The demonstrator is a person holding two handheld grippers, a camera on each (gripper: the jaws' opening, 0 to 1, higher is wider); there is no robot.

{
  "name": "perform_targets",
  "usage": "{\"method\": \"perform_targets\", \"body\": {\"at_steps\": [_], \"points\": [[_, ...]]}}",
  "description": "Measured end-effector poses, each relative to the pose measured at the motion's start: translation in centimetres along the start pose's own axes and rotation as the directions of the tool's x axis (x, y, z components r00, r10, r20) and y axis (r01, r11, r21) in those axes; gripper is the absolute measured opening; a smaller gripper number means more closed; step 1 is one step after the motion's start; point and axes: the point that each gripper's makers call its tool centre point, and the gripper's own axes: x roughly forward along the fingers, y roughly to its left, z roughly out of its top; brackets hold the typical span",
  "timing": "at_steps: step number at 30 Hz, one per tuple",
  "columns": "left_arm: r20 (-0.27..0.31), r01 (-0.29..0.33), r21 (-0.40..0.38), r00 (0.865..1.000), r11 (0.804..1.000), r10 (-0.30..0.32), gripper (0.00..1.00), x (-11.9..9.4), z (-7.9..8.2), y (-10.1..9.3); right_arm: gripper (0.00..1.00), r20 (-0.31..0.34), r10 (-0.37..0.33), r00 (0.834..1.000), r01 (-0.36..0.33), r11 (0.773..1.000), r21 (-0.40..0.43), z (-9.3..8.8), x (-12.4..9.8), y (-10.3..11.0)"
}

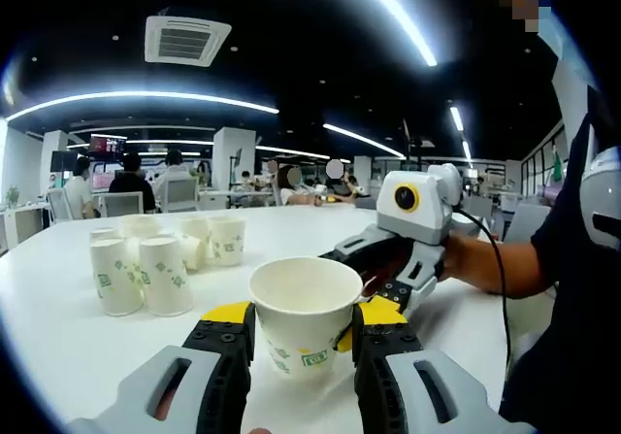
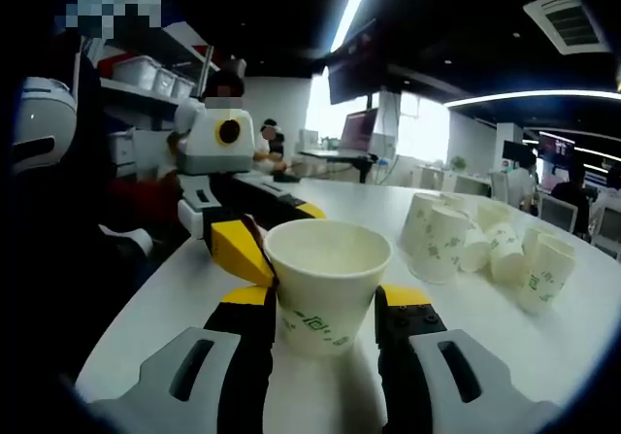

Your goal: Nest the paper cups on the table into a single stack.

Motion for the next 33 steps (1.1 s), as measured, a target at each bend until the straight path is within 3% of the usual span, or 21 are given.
{"method": "perform_targets", "body": {"at_steps": [25,33], "points": [[0.017,0.006,-0.023,1.000,1.000,-0.005,0.43,0.19,-0.47,0.12,0.43,0.021,-0.009,1.000,0.008,0.999,0.033,-0.36,0.12,-0.11],[0.035,0.003,-0.052,0.999,0.999,-0.001,0.48,0.25,-0.38,0.18,0.54,0.027,-0.015,1.000,0.013,0.998,0.053,-0.52,-0.06,-0.32]]}}
